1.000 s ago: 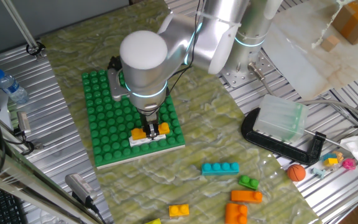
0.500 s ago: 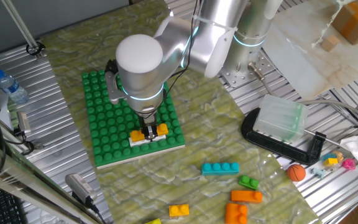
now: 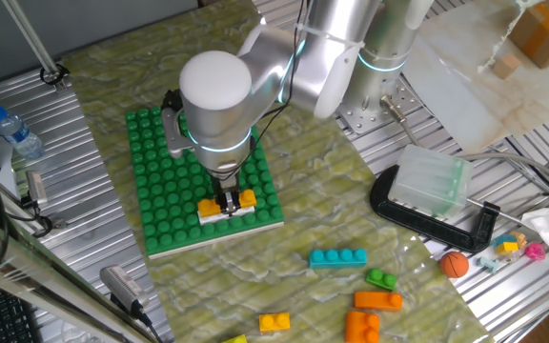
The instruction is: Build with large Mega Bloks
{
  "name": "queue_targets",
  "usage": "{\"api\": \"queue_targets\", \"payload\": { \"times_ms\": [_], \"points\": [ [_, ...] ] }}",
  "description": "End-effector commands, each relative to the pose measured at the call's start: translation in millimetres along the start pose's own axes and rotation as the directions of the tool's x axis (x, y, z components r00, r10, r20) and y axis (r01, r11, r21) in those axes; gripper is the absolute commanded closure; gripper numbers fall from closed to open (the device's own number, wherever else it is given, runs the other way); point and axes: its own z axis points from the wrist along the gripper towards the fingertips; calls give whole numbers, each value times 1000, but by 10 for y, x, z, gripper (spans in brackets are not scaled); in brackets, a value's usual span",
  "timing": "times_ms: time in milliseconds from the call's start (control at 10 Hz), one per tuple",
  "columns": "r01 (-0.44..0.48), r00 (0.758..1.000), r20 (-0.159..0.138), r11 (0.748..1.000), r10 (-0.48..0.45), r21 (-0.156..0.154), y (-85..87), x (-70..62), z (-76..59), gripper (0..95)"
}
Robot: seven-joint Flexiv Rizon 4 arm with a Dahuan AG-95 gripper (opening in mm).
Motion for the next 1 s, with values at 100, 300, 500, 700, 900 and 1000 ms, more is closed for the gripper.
{"api": "queue_targets", "payload": {
  "times_ms": [100,300,500,700,900,1000],
  "points": [
    [6,1000,-6,1000,-6,-9,9,-9,34,950],
    [24,1000,-8,1000,-24,-6,17,-19,94,950],
    [32,999,-12,999,-32,4,11,-30,155,950],
    [22,999,-34,1000,-22,-4,12,-32,174,950],
    [19,999,-31,1000,-20,-12,24,-41,165,950],
    [21,999,-31,1000,-21,-5,25,-41,164,950]
  ]
}}
